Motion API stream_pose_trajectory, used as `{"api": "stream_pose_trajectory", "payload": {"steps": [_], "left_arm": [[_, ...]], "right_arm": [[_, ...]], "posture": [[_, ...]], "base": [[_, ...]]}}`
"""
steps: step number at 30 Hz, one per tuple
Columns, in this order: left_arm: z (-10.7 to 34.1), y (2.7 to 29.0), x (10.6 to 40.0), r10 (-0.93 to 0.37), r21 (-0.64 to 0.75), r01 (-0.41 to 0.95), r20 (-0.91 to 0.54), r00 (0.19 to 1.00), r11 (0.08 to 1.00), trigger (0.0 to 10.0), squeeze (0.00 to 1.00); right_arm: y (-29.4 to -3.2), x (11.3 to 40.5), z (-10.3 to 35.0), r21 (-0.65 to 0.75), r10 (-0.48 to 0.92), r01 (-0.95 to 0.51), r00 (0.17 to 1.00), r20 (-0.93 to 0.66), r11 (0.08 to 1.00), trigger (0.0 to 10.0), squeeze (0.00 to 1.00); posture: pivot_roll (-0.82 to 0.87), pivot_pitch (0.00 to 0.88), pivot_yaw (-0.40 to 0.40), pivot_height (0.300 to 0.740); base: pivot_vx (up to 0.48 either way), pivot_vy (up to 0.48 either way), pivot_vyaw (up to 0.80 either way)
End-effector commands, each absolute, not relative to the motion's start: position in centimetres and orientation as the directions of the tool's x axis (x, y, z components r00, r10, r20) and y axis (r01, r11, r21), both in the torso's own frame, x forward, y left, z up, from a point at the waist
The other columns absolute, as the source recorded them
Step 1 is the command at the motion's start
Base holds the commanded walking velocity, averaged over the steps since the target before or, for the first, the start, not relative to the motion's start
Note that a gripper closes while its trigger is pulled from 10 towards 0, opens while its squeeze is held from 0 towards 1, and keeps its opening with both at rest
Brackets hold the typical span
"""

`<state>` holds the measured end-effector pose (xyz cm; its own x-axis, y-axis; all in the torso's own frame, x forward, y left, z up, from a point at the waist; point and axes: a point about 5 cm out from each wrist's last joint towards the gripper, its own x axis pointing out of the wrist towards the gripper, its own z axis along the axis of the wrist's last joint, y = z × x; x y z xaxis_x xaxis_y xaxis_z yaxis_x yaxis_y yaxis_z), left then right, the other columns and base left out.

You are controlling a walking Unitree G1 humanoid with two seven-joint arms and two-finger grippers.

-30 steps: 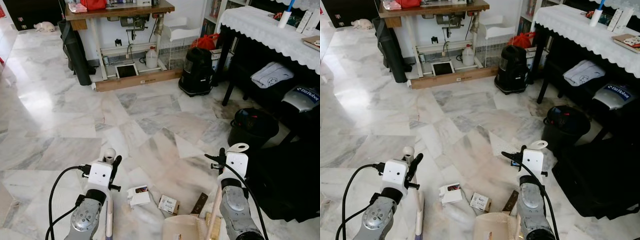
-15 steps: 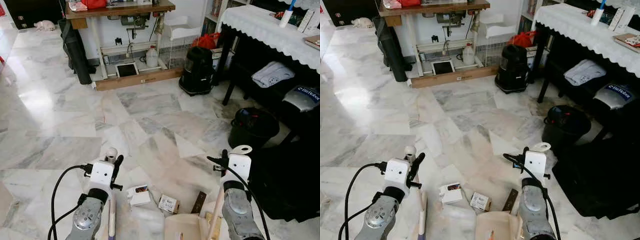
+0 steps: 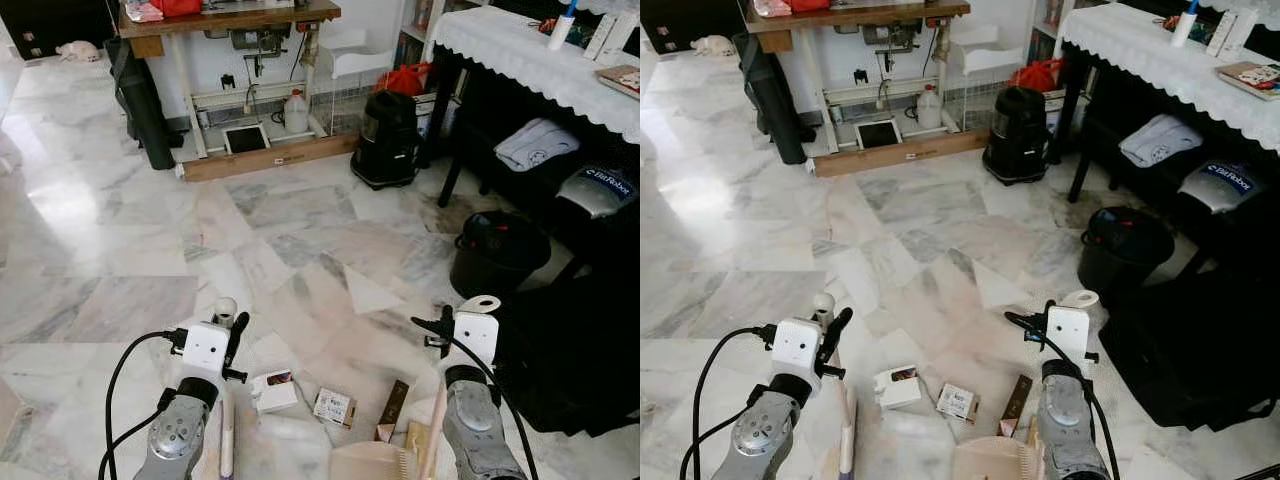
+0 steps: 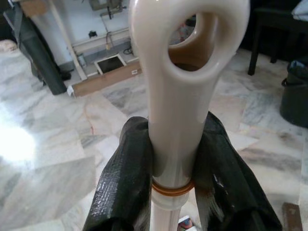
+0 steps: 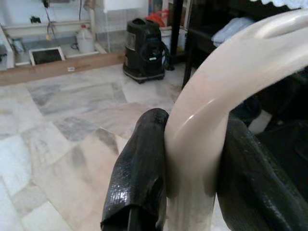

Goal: Sweep floor

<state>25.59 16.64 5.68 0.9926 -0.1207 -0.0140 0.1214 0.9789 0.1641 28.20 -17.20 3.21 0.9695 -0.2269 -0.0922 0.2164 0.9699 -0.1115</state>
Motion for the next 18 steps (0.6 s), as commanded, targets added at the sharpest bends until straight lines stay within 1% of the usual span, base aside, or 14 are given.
{"api": "stream_pose_trajectory", "payload": {"steps": [1,5,18], "left_arm": [[6.30,16.98,26.09,-0.117,0.162,0.114,0.006,0.993,0.980,10.0,0.00],[6.45,17.18,26.23,-0.117,0.152,0.115,0.007,0.993,0.982,10.0,0.00],[6.76,17.46,26.49,-0.155,0.153,0.154,-0.005,0.988,0.976,10.0,0.00]], "right_arm": [[-17.13,28.70,4.04,-0.107,-0.236,0.232,0.971,-0.034,0.967,10.0,0.00],[-17.24,29.09,4.67,-0.127,-0.246,0.247,0.969,0.019,0.961,10.0,0.00],[-16.50,29.34,3.78,-0.140,-0.233,0.229,0.972,-0.011,0.963,10.0,0.00]], "posture": [[0.12,0.043,-0.013,0.740],[0.12,0.041,-0.004,0.740],[0.14,0.030,0.021,0.740]], "base": [[0.000,0.000,0.00],[0.000,0.000,0.00],[0.000,0.000,0.00]]}}
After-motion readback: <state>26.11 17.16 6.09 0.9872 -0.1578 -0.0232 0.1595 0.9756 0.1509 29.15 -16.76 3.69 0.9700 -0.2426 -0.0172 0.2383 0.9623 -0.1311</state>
